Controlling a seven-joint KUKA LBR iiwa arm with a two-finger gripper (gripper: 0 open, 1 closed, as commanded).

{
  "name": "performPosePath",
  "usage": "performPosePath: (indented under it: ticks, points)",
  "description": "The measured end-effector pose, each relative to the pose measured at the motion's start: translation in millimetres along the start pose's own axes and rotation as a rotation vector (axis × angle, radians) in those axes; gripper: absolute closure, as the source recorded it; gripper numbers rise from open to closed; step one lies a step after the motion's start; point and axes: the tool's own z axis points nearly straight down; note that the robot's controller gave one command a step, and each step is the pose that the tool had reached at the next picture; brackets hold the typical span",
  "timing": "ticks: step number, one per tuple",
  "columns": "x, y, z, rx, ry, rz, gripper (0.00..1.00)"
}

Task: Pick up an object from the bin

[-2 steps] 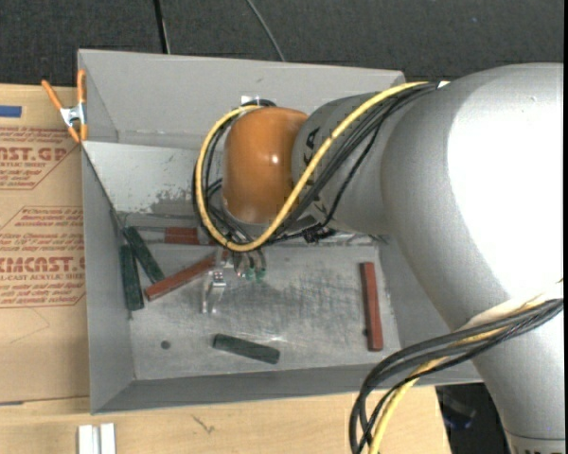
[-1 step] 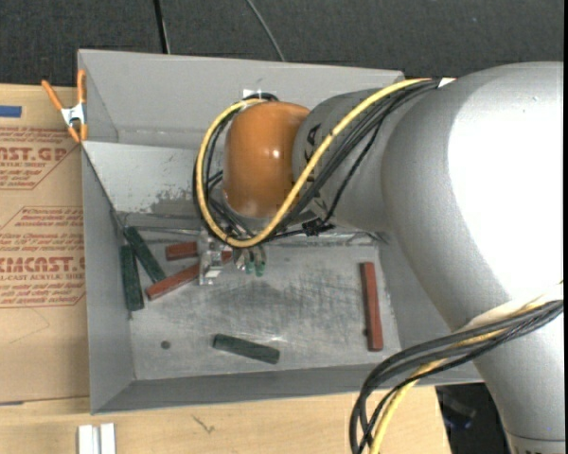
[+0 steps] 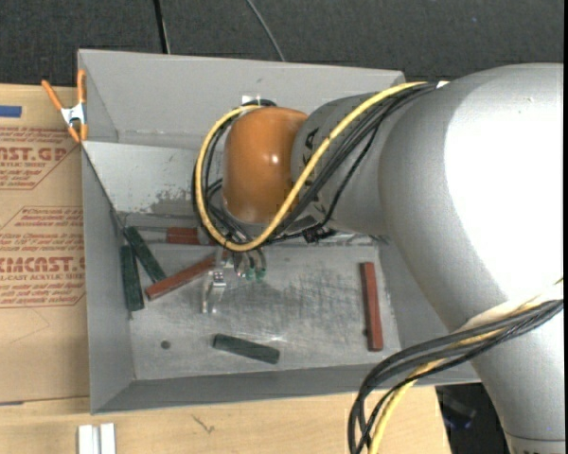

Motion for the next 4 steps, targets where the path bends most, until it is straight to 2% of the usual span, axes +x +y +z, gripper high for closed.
performPosePath:
  ticks: [1,2,3,4]
  points:
    - [-5.2,0.4,-5.6,-0.004,-0.019,0.0,1.0]
    - [-0.1,0.1,0.0,-0.001,-0.001,0.0,0.0]
    - [-5.2,0.5,-5.5,-0.004,-0.019,0.0,1.0]
    - [0.0,0.1,0.1,0.0,0.0,-0.001,0.0]
